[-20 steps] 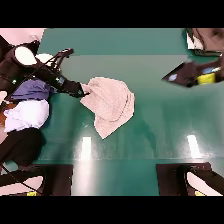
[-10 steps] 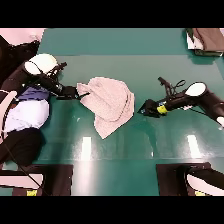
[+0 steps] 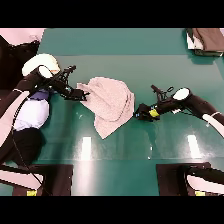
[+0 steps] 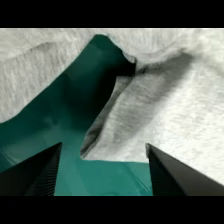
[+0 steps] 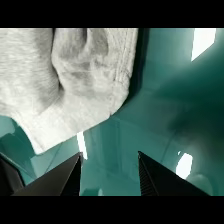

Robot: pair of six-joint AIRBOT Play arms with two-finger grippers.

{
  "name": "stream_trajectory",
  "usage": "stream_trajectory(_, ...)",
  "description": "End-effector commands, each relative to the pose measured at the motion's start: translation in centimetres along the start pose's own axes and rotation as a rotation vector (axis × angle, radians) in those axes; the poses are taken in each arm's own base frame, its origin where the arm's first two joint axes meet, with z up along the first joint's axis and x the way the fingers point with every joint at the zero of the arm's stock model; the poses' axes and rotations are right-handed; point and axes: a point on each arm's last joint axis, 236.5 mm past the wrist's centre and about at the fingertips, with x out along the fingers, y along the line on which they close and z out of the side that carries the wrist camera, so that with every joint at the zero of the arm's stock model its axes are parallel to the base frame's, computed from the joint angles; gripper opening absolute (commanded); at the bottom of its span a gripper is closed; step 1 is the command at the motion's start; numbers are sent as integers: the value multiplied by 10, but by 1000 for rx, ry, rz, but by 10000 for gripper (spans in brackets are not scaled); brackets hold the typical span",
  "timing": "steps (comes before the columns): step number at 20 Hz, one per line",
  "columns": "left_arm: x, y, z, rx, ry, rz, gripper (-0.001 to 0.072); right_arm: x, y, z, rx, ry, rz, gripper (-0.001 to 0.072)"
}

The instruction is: Fold the shirts.

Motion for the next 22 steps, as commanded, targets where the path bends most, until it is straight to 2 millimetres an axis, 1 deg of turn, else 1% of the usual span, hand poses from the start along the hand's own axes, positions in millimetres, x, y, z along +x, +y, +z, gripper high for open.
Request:
stream_trajectory(1,7,1,4,3,-12,3,602,20,-3,8,15,-23,-18,409)
stream_trajectory(3,6,-4,9,-10,-35,-16,602,33,-2,13,23,-51,-33,409)
stream_trajectory(7,7,-7,15,-20,-56,-30,601,54,11,27,76,-113,16,404)
stream_trajectory(8,7,-7,15,-20,-56,-30,586,56,11,30,71,-129,11,340)
stream_trajectory(9,7,-7,15,-20,-59,-29,365,57,11,31,64,-138,7,236)
stream_trajectory(10,7,-7,16,-13,-64,-29,241,56,11,32,65,-143,7,203)
stream_trajectory(11,7,-7,17,-14,-68,-28,233,57,11,31,63,-140,6,130)
stream_trajectory(12,7,-7,17,-15,-66,-29,225,56,10,29,60,-128,4,30)
stream_trajectory(13,6,-8,15,-9,-56,-32,16,55,11,26,60,-117,7,12)
stream_trajectory(15,-1,-10,9,31,-12,-23,22,44,16,21,-2,-116,-6,11)
stream_trajectory(16,-14,-8,11,75,3,13,21,30,20,19,-48,-128,-15,11)
stream_trajectory(17,-33,-8,21,116,-11,54,21,13,26,17,-83,-142,-12,11)
stream_trajectory(18,-59,-14,37,159,-58,90,21,-10,32,15,-116,-165,-5,11)
stream_trajectory(19,-92,-26,55,208,-127,116,21,-35,40,13,-144,-197,9,11)
stream_trajectory(20,-126,-44,69,253,-199,125,21,-66,49,11,-169,-252,34,11)
stream_trajectory(21,-162,-64,78,298,-264,132,21,-99,60,8,-192,-319,62,10)
stream_trajectory(22,-199,-85,82,345,-328,140,21,-136,71,3,-220,-400,88,10)
